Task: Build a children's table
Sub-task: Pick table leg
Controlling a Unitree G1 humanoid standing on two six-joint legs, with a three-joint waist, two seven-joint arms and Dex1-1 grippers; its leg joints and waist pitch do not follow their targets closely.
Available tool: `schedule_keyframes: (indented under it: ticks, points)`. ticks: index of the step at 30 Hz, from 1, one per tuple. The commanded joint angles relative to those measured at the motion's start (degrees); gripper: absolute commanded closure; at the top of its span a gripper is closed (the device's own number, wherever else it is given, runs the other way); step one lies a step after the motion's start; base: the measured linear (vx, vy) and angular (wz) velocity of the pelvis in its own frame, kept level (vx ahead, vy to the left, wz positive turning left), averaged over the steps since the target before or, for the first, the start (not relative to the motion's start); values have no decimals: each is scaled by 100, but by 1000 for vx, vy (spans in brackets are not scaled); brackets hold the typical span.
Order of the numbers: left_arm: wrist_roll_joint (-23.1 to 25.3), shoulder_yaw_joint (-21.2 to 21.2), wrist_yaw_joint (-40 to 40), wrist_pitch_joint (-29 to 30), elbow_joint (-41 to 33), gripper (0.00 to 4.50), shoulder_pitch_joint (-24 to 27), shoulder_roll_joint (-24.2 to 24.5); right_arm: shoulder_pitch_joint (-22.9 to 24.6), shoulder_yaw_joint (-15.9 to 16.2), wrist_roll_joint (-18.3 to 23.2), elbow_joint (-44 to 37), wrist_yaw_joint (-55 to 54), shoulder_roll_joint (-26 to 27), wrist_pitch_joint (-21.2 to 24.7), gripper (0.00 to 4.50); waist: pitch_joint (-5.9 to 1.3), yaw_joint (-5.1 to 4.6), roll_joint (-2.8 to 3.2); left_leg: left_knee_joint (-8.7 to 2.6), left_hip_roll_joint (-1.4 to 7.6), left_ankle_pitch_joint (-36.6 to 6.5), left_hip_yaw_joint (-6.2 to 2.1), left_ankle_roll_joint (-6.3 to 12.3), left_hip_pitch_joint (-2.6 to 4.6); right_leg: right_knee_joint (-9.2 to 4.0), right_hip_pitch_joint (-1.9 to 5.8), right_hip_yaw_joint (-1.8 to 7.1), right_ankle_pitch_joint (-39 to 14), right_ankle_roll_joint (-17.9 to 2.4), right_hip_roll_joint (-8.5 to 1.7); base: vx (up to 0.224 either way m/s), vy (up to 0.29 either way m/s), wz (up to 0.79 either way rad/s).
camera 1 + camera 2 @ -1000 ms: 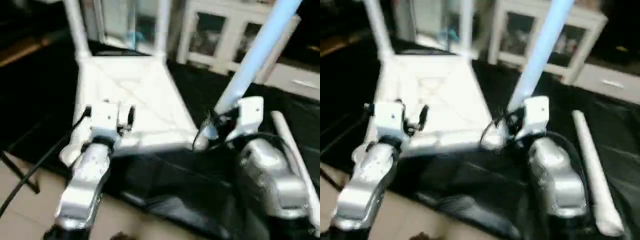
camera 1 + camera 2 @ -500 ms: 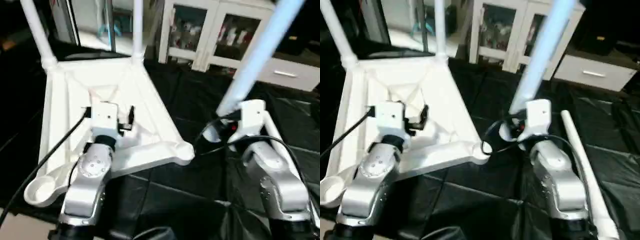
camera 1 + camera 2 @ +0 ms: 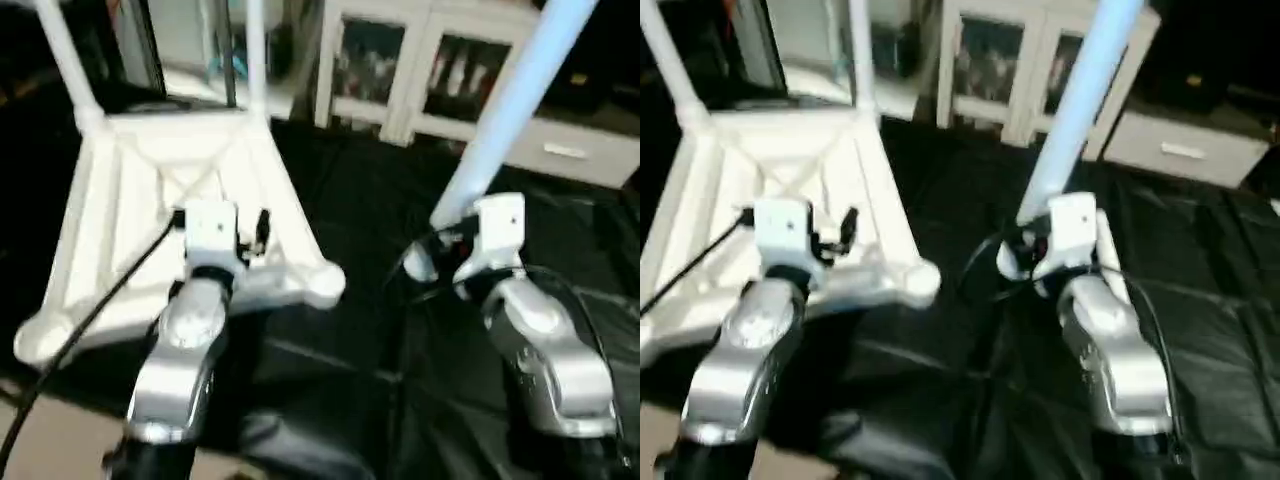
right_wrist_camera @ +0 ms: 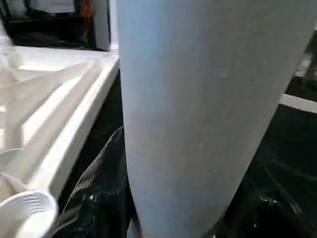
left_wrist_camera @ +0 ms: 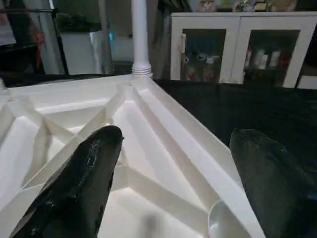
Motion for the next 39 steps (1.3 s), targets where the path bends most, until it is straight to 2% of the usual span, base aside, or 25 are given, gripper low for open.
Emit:
schedule_keyframes:
  ticks: [1,2,3,4,5,6,7,8,9,10,11,12,13,15,18,19,20,21,22,25,28,33,36,37,39]
  points:
    - [96,-13,-60,56,29,53,-77,59,-25,-6,7,-87,-22,17,24,265,-184,156,-22,105,227,173,-179,-143,-224,-1029,446,1055,-3647,1278,-1578,-82,5,-11]
    - [111,-43,-97,82,33,53,-80,82,-24,-18,40,-106,-16,31,62,265,-154,187,-9,-122,143,479,-73,-107,21,-1120,277,770,-3655,1305,-1195,-82,5,-11]
    - [121,-64,-123,114,38,53,-85,98,-27,-22,61,-117,-11,37,86,265,-131,168,18,-285,192,531,-38,-48,116,-1159,238,643,-3589,1264,-1066,-78,51,-6]
    - [98,-78,-171,141,42,53,-88,104,-30,-20,70,-123,-2,35,96,265,-147,148,153,-660,502,277,-79,69,291,-1115,197,435,-3234,1143,-846,-77,112,7]
    - [49,-95,-245,154,43,53,-93,113,-36,-11,54,-119,10,24,89,265,-178,-7,301,-986,1183,-801,-327,32,481,-892,160,303,-2383,759,-744,-77,112,7]
    - [35,-105,-262,147,40,53,-97,110,-46,-14,50,-109,21,15,88,265,-203,-50,408,-1244,1574,-1500,-487,-21,368,-507,317,324,-1623,527,-752,-64,119,15]
    - [31,-113,-266,140,38,53,-102,105,-56,-19,49,-100,29,10,88,265,-192,-72,485,-1453,1654,-2359,-371,-175,259,50,199,351,-408,218,-751,-34,89,21]
    - [14,-119,-276,135,36,53,-96,86,-70,-15,37,-86,40,-11,83,265,-173,-121,341,-1455,1379,-2873,-145,-399,350,20,109,461,-282,107,-771,-34,89,21]
    - [13,-120,-278,132,36,53,-94,85,-72,-15,35,-83,41,-13,82,265,-185,-136,257,-1290,1136,-2889,-36,-601,421,-239,87,587,-766,37,-876,-2,44,23]
    - [14,-141,-290,107,32,53,-78,73,-93,-16,22,-56,48,-31,75,265,-143,-82,232,-972,753,-2328,143,-932,392,-668,32,729,-2186,-128,-1183,0,0,0]
    - [21,-150,-290,99,29,53,-72,71,-99,-17,17,-45,50,-37,73,265,-169,-15,137,-905,741,-1412,131,-801,246,-757,167,791,-3065,91,-1261,0,0,0]
    - [37,-166,-287,90,25,53,-63,69,-107,-19,8,-32,50,-47,72,265,-187,1,93,-922,763,-1072,124,-735,197,-766,199,795,-3148,188,-1247,0,0,0]
    - [52,-180,-277,80,18,53,-53,74,-110,-23,1,-26,53,-52,79,265,-205,1,145,-985,819,-730,112,-711,172,-715,179,752,-2793,184,-1154,0,0,0]
    - [54,-183,-274,78,17,53,-48,74,-110,-25,0,-26,55,-53,82,265,-225,-60,182,-1043,899,-715,79,-778,152,-614,184,711,-1953,-6,-1063,0,0,0]
    - [-204,-251,-825,-2,26,53,53,220,-142,-11,47,-15,152,-55,150,265,-301,-91,163,-1007,900,-216,102,-704,96,-473,249,722,-617,-349,-1082,8,17,0]
    - [-304,-341,-1120,-30,30,53,86,323,-179,11,105,7,245,-82,196,265,-318,-98,128,-979,884,119,119,-577,55,-424,281,720,-187,-466,-1094,0,0,0]
    - [-424,-445,-1460,-81,30,53,126,436,-217,30,191,32,359,-109,278,265,-314,-108,147,-967,882,290,127,-455,54,-405,270,715,34,-557,-1094,0,0,0]
    - [-567,-521,-1775,-119,35,53,147,516,-263,30,289,71,467,-130,353,265,-311,-135,92,-965,883,311,148,-387,43,-411,277,715,60,-593,-1091,0,0,0]
    - [-952,-709,-2805,-282,85,36,179,884,-411,46,722,164,1088,-249,490,265,-300,-120,124,-958,871,297,151,-311,62,-419,270,712,-37,-659,-1110,0,0,0]
    - [-1091,-954,-3750,-417,291,20,74,1336,-595,86,1051,341,1791,-478,576,265,-270,-151,130,-970,905,139,170,-288,63,-436,267,718,-349,-681,-1111,0,0,0]
    - [-1181,-1043,-4256,-348,432,8,-68,1544,-716,124,1089,512,2176,-663,557,265,-253,-167,112,-978,896,-16,187,-381,81,-469,265,718,-662,-675,-1114,0,0,0]
    - [-1077,-1392,-5413,-319,1268,8,-745,2087,-1070,138,987,1022,2724,-1001,304,265,-235,-156,146,-996,883,-292,193,-590,119,-531,249,724,-1196,-603,-1116,0,0,0]
    - [-981,-1410,-5568,-566,1847,8,-1065,2100,-1134,135,1017,1083,2762,-1020,228,265,-265,-167,151,-990,902,-210,182,-618,111,-505,275,728,-960,-654,-1135,0,0,0]
    - [-961,-1404,-5633,-657,2074,8,-1187,2083,-1148,99,1046,1080,2721,-973,180,265,-281,-164,199,-981,908,-121,183,-626,116,-473,271,730,-748,-719,-1136,0,0,0]
    - [-937,-1403,-5690,-730,2267,8,-1295,2073,-1175,72,1079,1082,2680,-910,167,265,-300,-167,163,-972,899,13,191,-564,106,-447,286,729,-443,-815,-1128,0,0,0]
